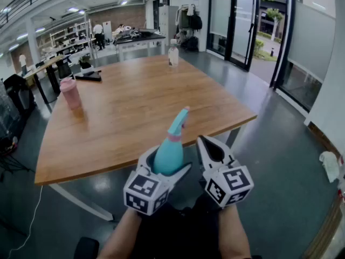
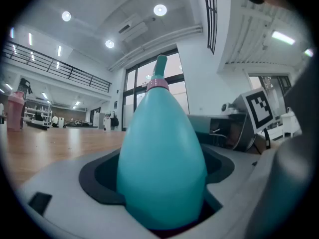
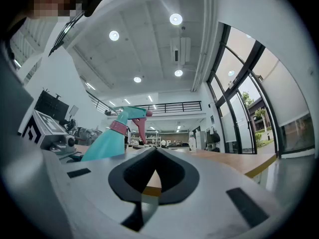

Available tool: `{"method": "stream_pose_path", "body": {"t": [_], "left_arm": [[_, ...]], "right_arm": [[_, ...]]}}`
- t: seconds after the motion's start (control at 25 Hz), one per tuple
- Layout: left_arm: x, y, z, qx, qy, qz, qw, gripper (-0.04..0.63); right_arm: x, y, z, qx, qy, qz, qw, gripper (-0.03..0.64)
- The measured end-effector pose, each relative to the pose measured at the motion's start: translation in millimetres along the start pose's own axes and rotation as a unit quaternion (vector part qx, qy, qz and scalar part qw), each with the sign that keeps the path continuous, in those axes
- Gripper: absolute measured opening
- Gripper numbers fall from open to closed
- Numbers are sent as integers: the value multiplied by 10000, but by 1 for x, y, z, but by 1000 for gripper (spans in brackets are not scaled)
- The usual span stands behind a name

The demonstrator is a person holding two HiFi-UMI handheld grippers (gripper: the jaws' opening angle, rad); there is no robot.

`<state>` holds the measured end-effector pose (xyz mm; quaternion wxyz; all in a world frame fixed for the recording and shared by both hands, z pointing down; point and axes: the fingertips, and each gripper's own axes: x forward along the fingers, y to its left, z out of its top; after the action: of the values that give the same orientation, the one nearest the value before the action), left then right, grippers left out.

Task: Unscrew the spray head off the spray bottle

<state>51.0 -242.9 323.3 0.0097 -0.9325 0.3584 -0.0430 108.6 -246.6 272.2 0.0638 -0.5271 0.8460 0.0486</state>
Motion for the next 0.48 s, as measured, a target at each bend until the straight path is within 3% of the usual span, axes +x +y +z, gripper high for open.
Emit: {"method": "stream_pose_path", "body": {"t": [0.48], "left_arm": [[1,-3,0,-16,-24,-51,10000,439]], "right_arm": [[-4,-1,4,7,-30,-67,10000,8]]}}
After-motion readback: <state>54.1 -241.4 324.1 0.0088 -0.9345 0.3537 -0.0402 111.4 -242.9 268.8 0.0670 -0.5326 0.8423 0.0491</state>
